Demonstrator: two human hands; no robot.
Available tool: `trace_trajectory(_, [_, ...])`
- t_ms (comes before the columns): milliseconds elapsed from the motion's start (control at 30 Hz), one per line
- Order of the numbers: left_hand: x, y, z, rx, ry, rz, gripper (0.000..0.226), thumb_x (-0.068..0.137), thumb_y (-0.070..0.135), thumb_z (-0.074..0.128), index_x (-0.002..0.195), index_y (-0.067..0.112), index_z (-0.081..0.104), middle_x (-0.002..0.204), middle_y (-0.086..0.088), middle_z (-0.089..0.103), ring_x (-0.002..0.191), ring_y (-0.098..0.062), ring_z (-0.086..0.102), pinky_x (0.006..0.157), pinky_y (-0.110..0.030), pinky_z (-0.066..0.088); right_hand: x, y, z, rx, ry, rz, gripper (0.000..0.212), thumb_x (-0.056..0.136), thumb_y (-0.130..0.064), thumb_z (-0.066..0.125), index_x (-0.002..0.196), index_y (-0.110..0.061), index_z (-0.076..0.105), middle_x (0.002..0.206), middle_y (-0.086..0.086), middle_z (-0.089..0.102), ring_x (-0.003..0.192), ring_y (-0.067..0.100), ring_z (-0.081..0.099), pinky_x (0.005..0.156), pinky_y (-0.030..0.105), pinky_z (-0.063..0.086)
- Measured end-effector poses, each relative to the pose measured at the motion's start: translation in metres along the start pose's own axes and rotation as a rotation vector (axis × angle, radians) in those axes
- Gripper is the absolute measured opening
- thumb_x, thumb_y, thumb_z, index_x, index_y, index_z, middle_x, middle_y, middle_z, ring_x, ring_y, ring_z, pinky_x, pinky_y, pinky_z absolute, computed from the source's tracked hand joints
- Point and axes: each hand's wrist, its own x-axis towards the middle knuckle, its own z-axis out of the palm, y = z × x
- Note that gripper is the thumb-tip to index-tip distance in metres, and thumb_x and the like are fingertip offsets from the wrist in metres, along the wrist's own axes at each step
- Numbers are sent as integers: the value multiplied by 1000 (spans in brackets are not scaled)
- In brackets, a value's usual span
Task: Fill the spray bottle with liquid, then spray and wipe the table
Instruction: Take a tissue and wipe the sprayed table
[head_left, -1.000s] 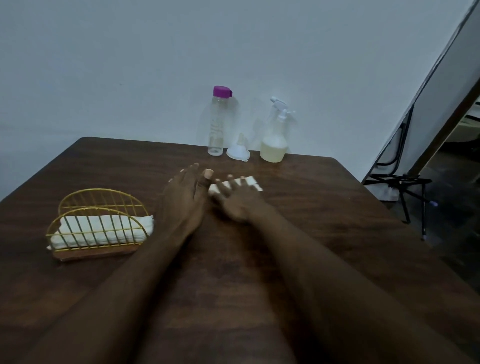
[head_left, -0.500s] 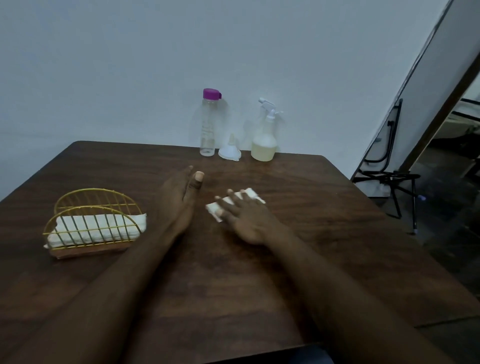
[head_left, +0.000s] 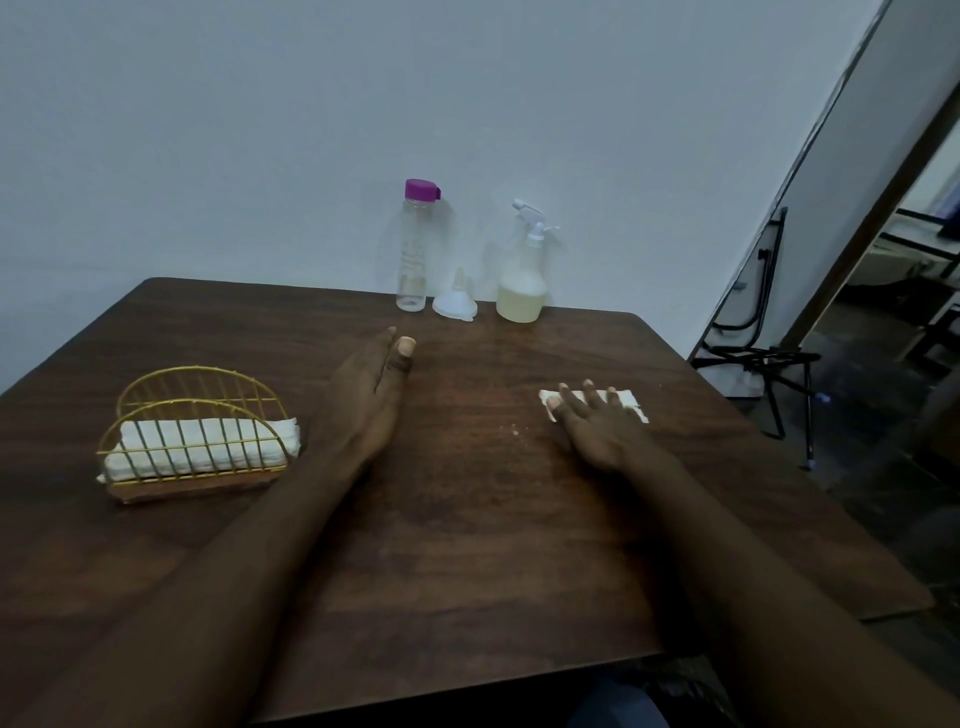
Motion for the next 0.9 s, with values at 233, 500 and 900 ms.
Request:
trace_trajectory(233, [2, -4, -4, -55, 108, 12, 77, 102, 73, 24, 154, 23, 50, 156, -4, 52, 144, -21, 46, 118, -42, 36, -9, -120, 18, -82, -34, -263, 67, 103, -68, 7, 165, -43, 1, 175, -1, -8, 161, 33, -11, 128, 55, -3])
trace_trajectory(500, [2, -10, 0, -50, 42, 14, 72, 98, 83, 20, 141, 40, 57, 138, 9, 64, 125, -14, 58, 108, -46, 46, -67, -173, 41, -53, -34, -627, 59, 107, -56, 17, 164, -39, 19, 176, -2, -1, 161, 26, -8, 129, 49, 2])
trace_trajectory(900, [2, -18, 4, -30, -11, 13, 54, 98, 83, 21, 89, 50, 63, 89, 14, 61, 89, -16, 60, 85, -44, 48, -42, 0, 10, -64, 27, -215, 57, 108, -60, 12, 163, -47, 8, 175, -3, -2, 162, 25, -6, 127, 45, 0])
